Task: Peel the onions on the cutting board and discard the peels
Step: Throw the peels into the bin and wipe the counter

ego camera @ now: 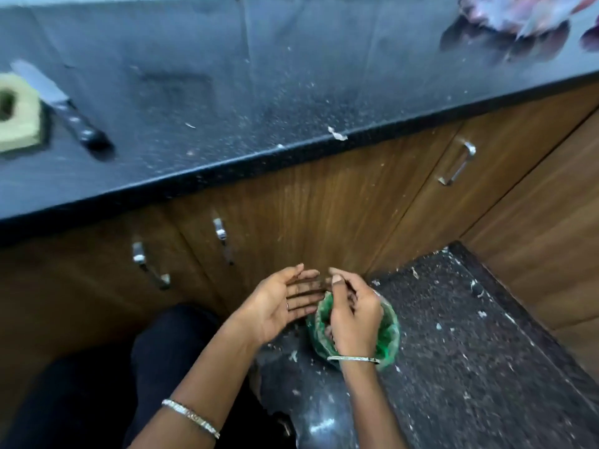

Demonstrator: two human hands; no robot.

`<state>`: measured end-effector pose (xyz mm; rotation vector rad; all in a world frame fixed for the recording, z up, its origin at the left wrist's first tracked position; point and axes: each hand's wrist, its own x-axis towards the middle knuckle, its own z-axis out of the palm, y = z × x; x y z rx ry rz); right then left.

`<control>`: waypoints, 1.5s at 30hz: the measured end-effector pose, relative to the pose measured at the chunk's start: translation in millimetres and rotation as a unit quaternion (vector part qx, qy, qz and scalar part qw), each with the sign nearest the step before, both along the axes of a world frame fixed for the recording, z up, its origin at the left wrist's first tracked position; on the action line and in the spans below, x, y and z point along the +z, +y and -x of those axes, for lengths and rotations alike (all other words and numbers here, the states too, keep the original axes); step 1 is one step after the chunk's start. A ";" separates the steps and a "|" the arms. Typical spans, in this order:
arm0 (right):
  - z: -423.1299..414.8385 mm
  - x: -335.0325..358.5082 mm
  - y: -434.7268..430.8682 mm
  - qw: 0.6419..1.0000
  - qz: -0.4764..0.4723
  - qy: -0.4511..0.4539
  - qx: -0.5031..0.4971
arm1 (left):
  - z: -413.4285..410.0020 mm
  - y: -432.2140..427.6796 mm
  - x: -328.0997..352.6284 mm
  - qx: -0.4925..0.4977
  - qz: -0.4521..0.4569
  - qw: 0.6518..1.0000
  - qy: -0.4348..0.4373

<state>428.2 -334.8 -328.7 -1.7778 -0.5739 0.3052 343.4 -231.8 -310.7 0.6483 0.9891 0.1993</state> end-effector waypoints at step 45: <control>336.8 269.0 327.5 0.788 0.048 -0.296 0.538 | 421.9 161.2 234.2 0.186 -0.598 0.666 0.404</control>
